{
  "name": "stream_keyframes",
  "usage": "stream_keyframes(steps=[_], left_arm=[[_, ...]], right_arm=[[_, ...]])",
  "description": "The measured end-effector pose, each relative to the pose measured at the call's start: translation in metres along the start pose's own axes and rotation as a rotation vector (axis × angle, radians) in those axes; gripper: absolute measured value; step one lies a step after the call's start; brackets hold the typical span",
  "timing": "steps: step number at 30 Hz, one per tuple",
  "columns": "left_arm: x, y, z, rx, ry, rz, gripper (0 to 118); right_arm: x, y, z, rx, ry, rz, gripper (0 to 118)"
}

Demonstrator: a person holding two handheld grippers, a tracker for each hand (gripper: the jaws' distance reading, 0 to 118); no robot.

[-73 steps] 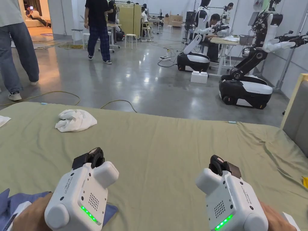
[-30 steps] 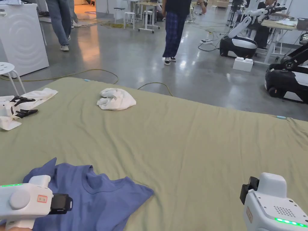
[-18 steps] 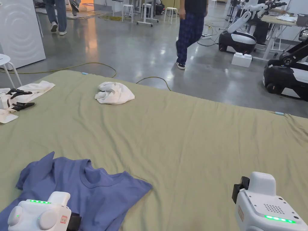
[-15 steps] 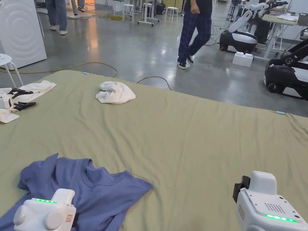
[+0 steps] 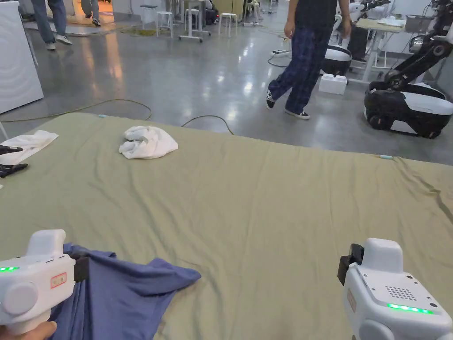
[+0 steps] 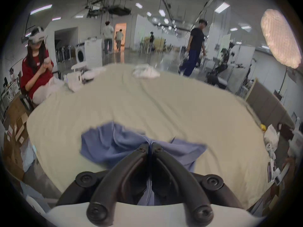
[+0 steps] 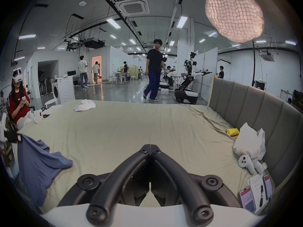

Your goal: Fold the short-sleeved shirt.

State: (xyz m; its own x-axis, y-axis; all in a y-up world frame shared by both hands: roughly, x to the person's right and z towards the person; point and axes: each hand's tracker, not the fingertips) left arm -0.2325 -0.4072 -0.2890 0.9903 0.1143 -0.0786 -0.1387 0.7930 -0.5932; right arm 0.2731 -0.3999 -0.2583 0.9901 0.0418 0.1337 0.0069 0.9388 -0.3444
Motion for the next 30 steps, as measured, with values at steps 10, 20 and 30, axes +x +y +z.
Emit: stream_keyframes(steps=[10,20,30], left_arm=[[0.118,0.093,0.073,0.221,-0.224,-0.095,4],[0.272,0.128,0.092,0.272,-0.536,-0.22,4],[0.401,0.032,0.022,-0.04,-0.727,-0.368,4]], right_arm=[[0.029,0.013,0.018,0.057,-0.036,-0.035,0],[0.064,0.017,0.04,0.095,-0.095,-0.071,0],[0.105,0.004,0.054,0.073,-0.167,-0.099,0]])
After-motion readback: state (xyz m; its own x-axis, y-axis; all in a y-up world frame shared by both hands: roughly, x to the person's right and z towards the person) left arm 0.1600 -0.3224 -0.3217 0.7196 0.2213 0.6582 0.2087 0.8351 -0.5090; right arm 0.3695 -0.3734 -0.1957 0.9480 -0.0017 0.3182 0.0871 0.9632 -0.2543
